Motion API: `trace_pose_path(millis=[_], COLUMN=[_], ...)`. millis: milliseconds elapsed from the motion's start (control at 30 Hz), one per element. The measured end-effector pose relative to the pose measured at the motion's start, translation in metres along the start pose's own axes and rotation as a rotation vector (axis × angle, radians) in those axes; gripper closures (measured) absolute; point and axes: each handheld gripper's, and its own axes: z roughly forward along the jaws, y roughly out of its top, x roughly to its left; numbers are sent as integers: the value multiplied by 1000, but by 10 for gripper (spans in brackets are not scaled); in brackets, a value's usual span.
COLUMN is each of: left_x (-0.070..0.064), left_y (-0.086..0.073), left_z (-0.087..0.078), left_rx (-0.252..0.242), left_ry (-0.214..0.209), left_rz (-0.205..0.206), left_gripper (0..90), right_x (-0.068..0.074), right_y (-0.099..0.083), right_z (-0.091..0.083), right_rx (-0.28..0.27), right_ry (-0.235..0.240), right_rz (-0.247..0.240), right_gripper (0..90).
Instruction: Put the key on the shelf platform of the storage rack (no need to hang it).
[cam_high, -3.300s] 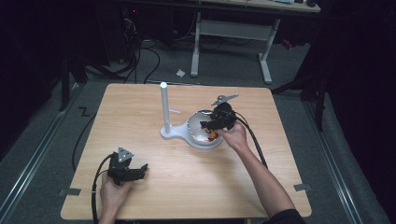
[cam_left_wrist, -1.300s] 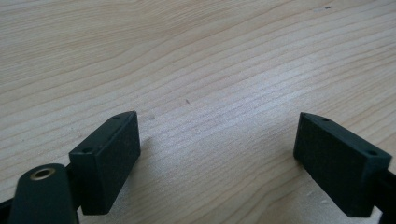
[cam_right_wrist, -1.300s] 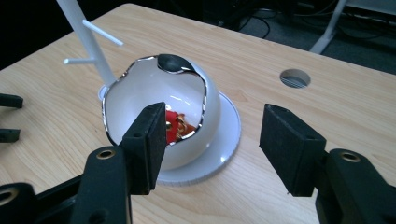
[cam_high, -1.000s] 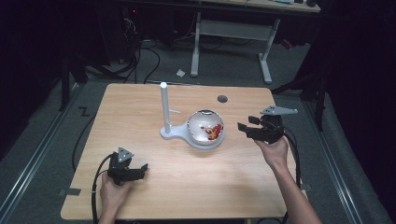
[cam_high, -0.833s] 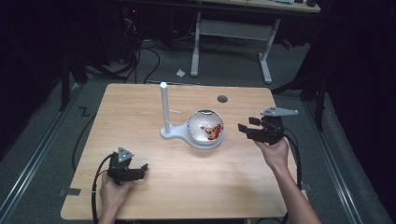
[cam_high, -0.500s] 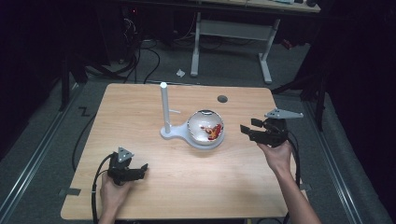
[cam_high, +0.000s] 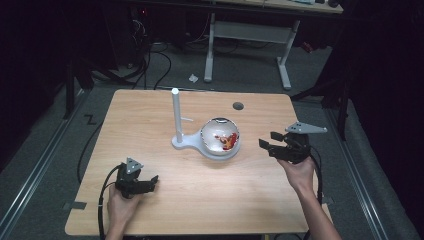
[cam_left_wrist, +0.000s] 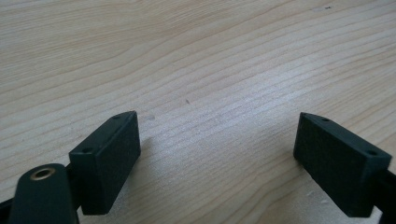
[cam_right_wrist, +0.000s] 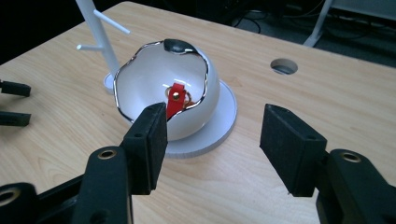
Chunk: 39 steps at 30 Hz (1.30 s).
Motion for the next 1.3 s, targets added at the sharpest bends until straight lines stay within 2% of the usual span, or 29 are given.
trace_pose_path(millis=[400,800,900,1300], left_x=[0,0,0,0], left_y=[0,0,0,0], left_z=[0,0,0,0], left_rx=[0,0,0,0], left_ry=[1,1,1,2], left_rz=[-1,-1,-1,0], left_gripper=[149,149,149,149], right_x=[5,13,14,18], right_y=[-17,-32,-35,-46], right_z=[-7,5,7,16], right_rx=[-15,1,0,13], right_ry=[4,46,72,88], right_rz=[21,29,39,55], right_gripper=[417,423,423,423])
